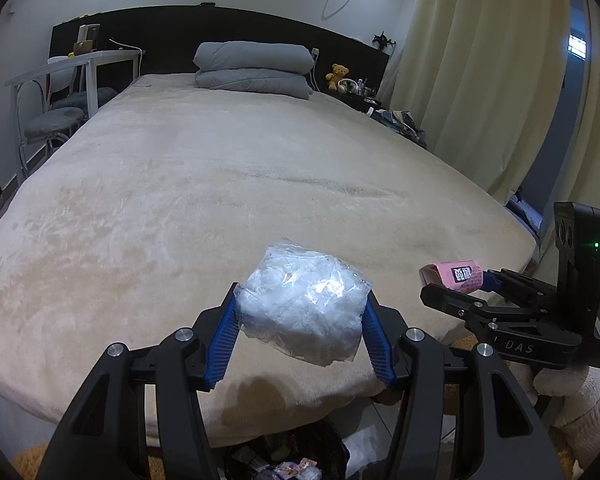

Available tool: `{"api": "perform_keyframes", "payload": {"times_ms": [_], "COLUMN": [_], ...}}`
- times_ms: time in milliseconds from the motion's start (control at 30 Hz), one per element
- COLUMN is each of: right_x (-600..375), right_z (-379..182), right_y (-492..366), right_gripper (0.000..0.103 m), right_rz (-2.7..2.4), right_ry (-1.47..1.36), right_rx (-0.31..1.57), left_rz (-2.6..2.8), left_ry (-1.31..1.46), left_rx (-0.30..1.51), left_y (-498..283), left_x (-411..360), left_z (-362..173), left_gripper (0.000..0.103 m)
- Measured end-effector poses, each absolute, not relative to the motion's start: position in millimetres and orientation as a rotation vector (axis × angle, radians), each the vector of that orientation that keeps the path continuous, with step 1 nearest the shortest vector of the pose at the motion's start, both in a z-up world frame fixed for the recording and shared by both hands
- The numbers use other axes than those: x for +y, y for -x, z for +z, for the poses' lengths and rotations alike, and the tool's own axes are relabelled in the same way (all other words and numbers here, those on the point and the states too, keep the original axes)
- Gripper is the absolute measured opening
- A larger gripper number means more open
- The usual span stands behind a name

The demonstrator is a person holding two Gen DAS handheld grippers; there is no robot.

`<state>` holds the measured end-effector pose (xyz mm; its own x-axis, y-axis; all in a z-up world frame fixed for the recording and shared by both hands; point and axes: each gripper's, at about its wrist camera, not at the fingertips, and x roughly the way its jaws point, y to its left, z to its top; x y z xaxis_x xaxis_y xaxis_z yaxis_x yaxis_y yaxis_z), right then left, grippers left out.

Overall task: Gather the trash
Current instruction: 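Carry the plastic bag and pink roll down toward the black trash bin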

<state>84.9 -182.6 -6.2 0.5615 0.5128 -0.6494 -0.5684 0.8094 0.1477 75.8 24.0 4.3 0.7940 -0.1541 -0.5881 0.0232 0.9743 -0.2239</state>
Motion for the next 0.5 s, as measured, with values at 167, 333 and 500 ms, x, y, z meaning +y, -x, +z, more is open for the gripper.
{"api": "perform_keyframes", "payload": {"times_ms": [167,333,500], "right_x": [-181,-179,-179], "right_z": [-14,-22,-33], "right_y": [-67,-56,-48], "right_gripper": [0.067,0.067,0.067], "right_rz": [0.66,0.674,0.685], "right_ry": [0.09,0.095,0.097], "right_rx": [0.76,0.788,0.829], "left_rz": [-0.102,-0.095,-0.089], "left_ry": [0.214,0.209,0.214], "left_rx": [0.679,0.728,0.795], "left_y": [-55,-42,-34], "left_x": [17,9,8], "left_z": [-8,-23,-41], "left_gripper": [0.055,0.055,0.055]}}
